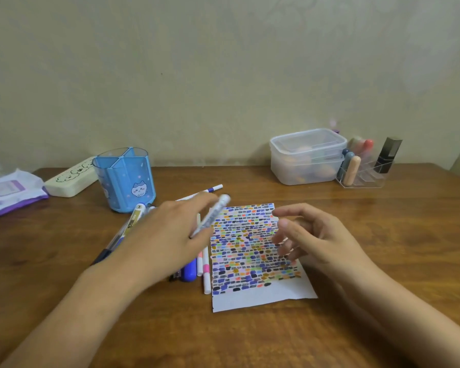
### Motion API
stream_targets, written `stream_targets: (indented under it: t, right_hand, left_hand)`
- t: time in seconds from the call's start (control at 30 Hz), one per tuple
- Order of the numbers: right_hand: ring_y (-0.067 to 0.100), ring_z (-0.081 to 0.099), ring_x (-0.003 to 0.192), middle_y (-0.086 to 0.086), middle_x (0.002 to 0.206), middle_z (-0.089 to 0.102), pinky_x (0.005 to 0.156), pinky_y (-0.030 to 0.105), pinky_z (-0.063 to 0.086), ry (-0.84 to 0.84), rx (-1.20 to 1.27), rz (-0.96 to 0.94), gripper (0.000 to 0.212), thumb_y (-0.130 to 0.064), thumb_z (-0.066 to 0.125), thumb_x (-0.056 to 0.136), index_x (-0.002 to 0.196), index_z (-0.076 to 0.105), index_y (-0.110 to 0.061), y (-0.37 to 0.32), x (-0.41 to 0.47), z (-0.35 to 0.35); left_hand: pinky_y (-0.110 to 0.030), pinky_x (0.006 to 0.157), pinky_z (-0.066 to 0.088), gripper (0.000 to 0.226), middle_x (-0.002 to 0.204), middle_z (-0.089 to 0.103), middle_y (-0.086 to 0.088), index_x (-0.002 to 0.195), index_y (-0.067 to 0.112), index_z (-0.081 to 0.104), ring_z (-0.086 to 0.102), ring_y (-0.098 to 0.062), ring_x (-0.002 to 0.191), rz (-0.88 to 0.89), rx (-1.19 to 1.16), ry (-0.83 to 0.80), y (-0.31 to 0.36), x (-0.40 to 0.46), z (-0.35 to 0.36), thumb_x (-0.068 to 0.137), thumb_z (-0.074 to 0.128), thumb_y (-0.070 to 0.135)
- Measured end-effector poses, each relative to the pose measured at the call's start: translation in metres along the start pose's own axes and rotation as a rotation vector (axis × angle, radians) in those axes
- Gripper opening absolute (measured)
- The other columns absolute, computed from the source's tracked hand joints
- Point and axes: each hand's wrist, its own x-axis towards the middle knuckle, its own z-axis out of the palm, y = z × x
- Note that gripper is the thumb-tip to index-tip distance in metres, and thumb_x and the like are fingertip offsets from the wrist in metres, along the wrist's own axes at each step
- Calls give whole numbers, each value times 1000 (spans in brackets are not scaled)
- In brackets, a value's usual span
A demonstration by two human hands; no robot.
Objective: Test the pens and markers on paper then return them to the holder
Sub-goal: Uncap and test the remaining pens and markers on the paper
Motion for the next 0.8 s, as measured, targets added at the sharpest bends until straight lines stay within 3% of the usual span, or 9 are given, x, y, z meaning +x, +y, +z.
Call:
stream_targets:
  t: [0.1,0.2,0.4,0.53,0.6,0.7,0.8]
  right_hand:
    - [16,72,70,3,83,77,67,31,58,-18,-78,-11,14,-24,61,98,109,69,-24,5,0,0]
    - [16,73,71,0,83,77,66,28,55,-32,-143,-27,13,-22,60,99,105,71,-26,8,0,2]
    - [12,72,71,-1,82,77,65,22,54,-41,-229,-48,17,-20,57,101,100,73,-26,11,1,2]
    - [8,70,68,-5,81,76,64,22,54,-40,-294,-63,19,-20,57,101,97,73,-30,11,1,2]
    - [8,67,64,-8,81,76,61,25,53,-26,-338,-87,19,-23,58,100,96,73,-33,10,1,2]
    - [15,70,76,-12,79,75,73,34,58,19,-396,-124,15,-27,59,99,98,72,-35,8,-1,3]
    - [9,68,72,-10,75,73,68,28,55,97,-400,-142,14,-28,60,99,97,71,-36,5,1,4]
  left_hand:
    - [-21,50,33,12,72,49,12,108,43,43,51,-4,68,-129,135,2,-11,2,-4,99,49,39]
    - [-19,49,30,7,74,52,11,98,39,43,51,-5,69,-209,218,-32,-17,4,-1,99,49,41]
    - [-21,50,30,4,78,51,12,98,38,47,50,-5,70,-229,257,-61,-25,5,5,99,47,42]
    - [-18,52,32,5,91,55,14,97,37,50,54,-6,81,-207,239,-44,-25,6,7,99,49,42]
    - [-17,56,35,6,95,51,14,100,37,52,53,-7,85,-188,234,-24,-24,7,10,99,49,42]
    - [-19,65,37,10,99,43,12,105,38,53,48,-7,91,-141,235,3,-25,7,15,99,49,43]
    - [-23,78,37,17,104,39,12,113,38,53,41,-7,100,-75,222,8,-23,7,19,98,48,44]
